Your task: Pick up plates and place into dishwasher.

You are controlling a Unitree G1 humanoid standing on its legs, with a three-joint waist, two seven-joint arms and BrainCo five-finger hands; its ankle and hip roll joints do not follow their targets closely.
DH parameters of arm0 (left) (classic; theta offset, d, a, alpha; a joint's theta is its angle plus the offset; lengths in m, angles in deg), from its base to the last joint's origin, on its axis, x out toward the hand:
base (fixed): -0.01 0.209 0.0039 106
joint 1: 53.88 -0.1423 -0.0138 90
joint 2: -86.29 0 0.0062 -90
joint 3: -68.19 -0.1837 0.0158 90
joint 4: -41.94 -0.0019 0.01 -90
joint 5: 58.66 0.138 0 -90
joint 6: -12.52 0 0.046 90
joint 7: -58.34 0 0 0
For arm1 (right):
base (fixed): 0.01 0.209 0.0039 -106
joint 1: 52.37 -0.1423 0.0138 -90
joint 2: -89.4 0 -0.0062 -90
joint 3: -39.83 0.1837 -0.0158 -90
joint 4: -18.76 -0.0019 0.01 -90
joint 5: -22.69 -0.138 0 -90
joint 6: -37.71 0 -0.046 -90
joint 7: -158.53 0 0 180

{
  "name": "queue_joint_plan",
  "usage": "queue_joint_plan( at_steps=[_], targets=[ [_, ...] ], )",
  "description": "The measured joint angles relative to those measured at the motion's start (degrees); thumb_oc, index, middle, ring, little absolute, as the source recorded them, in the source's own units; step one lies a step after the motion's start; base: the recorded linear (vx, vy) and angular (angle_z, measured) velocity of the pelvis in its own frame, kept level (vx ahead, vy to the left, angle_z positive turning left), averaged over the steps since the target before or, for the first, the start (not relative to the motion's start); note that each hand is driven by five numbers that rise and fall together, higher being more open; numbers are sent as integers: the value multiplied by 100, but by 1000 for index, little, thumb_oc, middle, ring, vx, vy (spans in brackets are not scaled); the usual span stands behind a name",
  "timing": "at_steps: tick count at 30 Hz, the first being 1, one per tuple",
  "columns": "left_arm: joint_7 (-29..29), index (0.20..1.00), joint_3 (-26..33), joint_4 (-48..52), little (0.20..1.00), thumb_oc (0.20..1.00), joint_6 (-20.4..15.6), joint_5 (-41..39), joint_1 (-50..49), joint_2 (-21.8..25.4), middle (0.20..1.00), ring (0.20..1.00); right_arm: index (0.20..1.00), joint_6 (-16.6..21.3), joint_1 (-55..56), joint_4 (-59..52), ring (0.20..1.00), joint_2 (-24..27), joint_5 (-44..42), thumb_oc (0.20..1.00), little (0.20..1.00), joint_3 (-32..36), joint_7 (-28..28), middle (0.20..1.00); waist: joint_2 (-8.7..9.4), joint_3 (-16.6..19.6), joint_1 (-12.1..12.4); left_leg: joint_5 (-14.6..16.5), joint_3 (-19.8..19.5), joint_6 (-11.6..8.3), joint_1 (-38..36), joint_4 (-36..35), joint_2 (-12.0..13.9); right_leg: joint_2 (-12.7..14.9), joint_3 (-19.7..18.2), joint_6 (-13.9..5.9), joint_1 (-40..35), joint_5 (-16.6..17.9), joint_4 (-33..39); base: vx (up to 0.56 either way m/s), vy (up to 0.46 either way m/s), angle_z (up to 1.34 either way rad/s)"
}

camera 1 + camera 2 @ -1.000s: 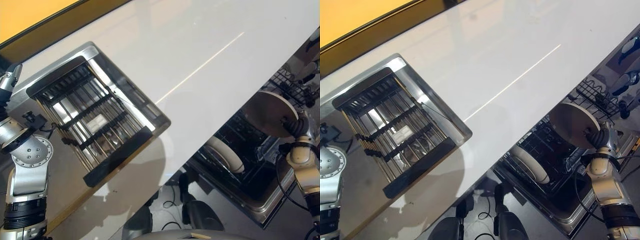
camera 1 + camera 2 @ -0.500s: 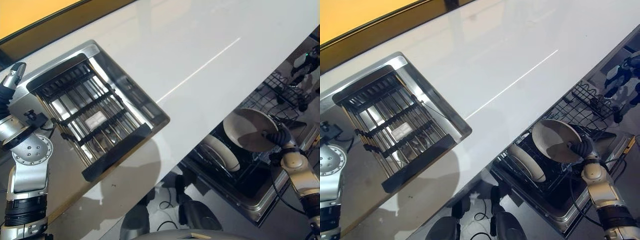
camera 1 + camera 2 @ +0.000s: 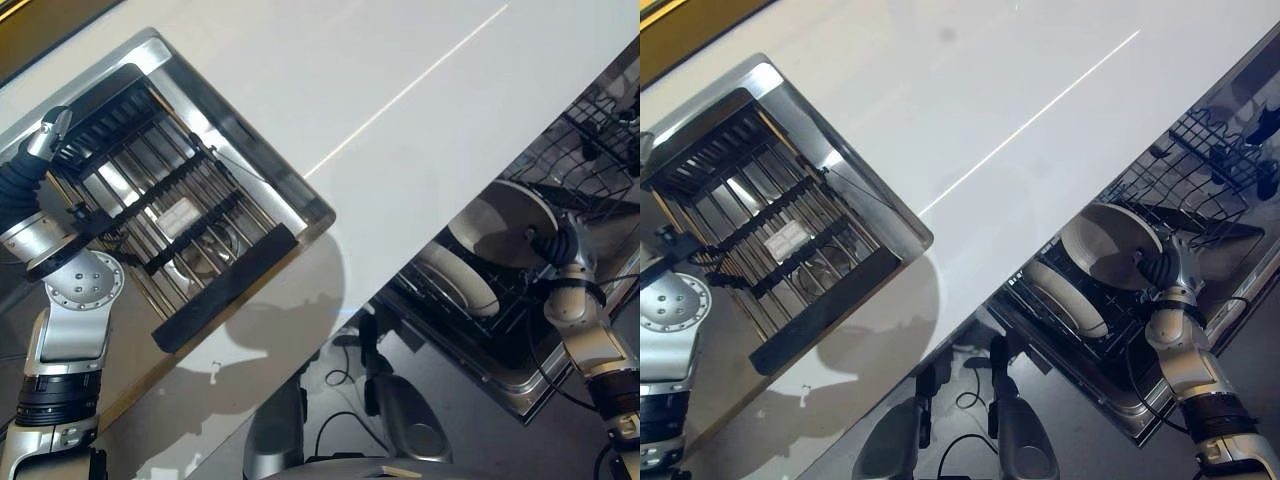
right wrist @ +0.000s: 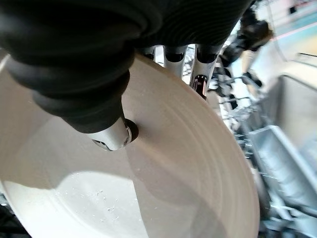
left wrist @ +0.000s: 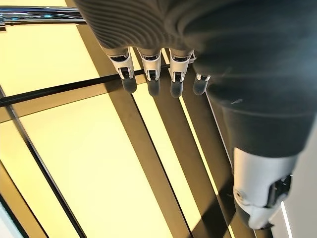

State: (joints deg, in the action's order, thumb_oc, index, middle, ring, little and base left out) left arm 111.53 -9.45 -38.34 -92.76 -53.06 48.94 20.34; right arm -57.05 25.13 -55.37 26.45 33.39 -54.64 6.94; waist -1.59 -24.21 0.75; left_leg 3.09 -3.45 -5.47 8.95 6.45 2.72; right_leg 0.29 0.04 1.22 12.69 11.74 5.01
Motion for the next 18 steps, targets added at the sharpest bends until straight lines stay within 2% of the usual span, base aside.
queue_joint_plan(
  at_steps=[18],
  targets=[
    [8,1000,15,-2,1000,1000,30,-12,2,0,1000,1000,200,123,-80,-4,200,23,119,200,200,88,215,200,-22,-24,15,3,-52,1,84,94,1,13,51,8,106,-62,-182,10,1,1]
  ],
)
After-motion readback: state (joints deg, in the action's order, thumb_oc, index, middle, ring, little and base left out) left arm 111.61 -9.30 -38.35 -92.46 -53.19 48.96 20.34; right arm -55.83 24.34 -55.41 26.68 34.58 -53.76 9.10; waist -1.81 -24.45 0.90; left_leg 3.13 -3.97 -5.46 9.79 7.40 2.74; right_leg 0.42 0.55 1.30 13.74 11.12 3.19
